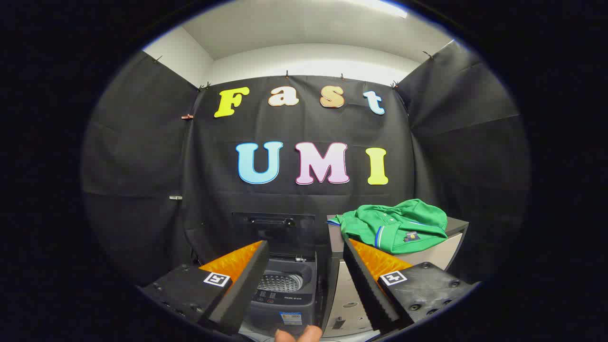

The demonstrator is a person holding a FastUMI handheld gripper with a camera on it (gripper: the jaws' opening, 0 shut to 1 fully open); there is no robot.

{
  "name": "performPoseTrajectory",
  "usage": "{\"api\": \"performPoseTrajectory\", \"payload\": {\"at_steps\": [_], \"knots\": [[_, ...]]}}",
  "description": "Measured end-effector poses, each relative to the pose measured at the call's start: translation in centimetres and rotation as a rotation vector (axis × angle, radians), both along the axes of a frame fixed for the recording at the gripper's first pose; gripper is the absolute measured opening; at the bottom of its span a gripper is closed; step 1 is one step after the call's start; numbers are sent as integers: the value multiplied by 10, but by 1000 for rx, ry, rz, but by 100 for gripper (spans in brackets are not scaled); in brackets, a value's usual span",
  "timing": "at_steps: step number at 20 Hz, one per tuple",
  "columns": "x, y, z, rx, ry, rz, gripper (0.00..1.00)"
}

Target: Put the clothes into the washing machine and then close the washing machine lid.

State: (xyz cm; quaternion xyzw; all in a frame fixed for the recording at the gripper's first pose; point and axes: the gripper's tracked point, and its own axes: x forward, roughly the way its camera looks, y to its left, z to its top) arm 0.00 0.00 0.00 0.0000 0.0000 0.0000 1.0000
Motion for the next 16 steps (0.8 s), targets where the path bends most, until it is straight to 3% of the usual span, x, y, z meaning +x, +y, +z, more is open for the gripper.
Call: {"api": "performPoseTrajectory", "payload": {"at_steps": [16], "knots": [[2, 1, 1, 1, 0, 10, 98]]}}
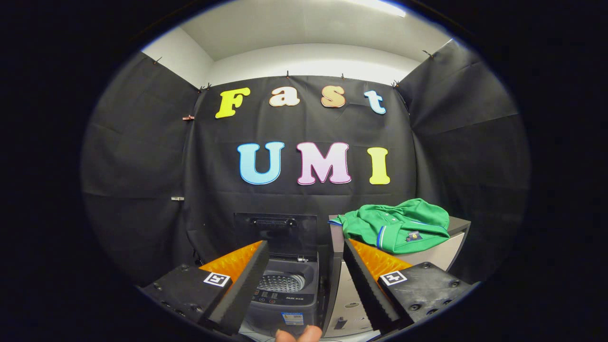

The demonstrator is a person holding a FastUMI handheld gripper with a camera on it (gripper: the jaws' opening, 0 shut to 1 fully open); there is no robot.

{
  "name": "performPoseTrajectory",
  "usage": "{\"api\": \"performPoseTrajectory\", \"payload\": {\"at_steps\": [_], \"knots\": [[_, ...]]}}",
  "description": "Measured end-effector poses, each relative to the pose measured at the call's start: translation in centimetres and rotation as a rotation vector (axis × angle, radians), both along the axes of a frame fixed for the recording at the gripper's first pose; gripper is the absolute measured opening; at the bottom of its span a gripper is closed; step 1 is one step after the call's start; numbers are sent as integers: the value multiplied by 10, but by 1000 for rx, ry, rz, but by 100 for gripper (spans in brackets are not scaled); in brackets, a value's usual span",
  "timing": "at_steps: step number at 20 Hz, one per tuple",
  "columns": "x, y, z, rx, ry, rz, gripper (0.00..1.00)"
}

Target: Put the clothes into the washing machine and then close the washing machine lid.

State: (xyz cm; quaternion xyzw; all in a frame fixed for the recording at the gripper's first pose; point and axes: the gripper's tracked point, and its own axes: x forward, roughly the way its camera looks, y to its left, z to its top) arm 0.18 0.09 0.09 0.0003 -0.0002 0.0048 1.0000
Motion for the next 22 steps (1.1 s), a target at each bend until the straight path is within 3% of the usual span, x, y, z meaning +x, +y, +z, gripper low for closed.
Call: {"api": "performPoseTrajectory", "payload": {"at_steps": [5, 10, 14, 18, 22], "knots": [[3, -4, 7, -1, -15, -2, 98], [14, -31, 26, -43, -29, -56, 98], [37, -83, 46, -59, -17, -168, 98], [67, -129, 78, 39, -24, -233, 98], [107, -185, 71, 80, 62, -327, 99]]}}
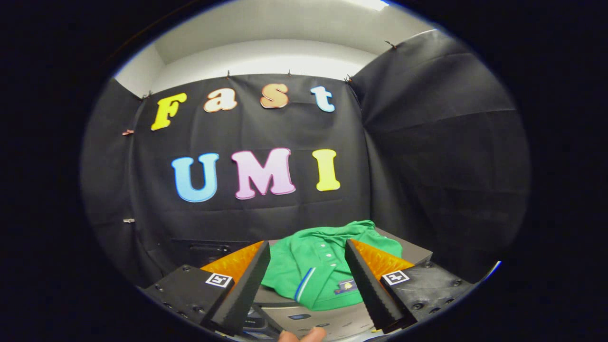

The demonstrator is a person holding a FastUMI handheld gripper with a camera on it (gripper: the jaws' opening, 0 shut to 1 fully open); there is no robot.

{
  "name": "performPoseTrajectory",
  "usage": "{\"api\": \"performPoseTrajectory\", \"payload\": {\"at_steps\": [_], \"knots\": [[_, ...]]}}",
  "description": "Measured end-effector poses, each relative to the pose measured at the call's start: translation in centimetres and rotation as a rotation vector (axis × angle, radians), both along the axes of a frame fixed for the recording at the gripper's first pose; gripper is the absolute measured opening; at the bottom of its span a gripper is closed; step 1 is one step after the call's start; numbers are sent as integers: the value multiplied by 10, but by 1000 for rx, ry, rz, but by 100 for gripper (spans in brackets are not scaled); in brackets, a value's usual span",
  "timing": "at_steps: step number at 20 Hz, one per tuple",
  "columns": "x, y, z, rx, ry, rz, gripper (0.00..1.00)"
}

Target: Put the clothes into the washing machine and then close the washing machine lid.

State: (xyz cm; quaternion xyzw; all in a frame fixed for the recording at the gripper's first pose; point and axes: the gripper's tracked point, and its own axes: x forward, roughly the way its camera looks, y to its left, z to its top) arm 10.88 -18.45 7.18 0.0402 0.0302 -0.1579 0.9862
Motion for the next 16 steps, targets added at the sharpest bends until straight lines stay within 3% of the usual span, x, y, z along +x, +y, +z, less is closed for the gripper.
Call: {"api": "performPoseTrajectory", "payload": {"at_steps": [6, 13, 16], "knots": [[63, -50, -25, 87, 216, -38, 99], [138, -50, -83, 152, 435, 88, 99], [155, -54, -109, 169, 502, 95, 99]]}}
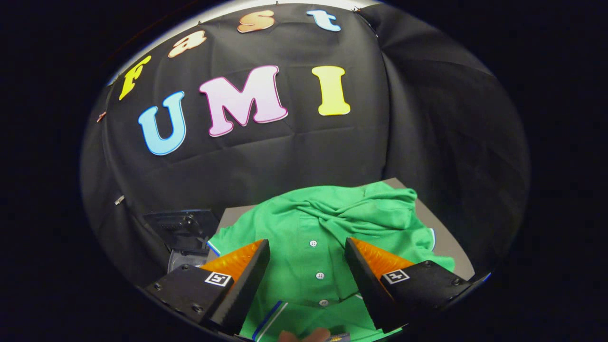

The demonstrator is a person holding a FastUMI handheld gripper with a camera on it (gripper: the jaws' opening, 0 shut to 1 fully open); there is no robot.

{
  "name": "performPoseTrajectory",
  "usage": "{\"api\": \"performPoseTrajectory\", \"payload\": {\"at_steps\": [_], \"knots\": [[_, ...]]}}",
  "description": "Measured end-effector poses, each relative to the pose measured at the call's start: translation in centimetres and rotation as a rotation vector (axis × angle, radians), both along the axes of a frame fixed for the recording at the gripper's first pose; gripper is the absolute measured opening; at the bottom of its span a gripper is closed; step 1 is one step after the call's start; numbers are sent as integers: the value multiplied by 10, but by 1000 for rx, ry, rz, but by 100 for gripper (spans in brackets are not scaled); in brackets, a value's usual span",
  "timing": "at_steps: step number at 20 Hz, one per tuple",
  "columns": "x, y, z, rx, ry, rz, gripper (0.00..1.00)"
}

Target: Put the clothes into the washing machine and then close the washing machine lid.

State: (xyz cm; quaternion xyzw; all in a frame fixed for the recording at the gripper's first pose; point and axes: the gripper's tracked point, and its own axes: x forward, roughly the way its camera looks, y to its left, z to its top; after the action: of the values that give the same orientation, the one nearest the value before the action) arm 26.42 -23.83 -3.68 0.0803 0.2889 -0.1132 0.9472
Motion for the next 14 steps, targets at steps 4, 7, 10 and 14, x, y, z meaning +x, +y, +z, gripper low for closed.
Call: {"api": "performPoseTrajectory", "payload": {"at_steps": [4, 7, 10, 14], "knots": [[14, -13, -26, -39, 61, -19, 97], [9, -19, -31, -85, 96, -36, 65], [9, -27, -29, -52, 78, -125, 19], [10, -29, -20, -4, 47, -154, 8]]}}
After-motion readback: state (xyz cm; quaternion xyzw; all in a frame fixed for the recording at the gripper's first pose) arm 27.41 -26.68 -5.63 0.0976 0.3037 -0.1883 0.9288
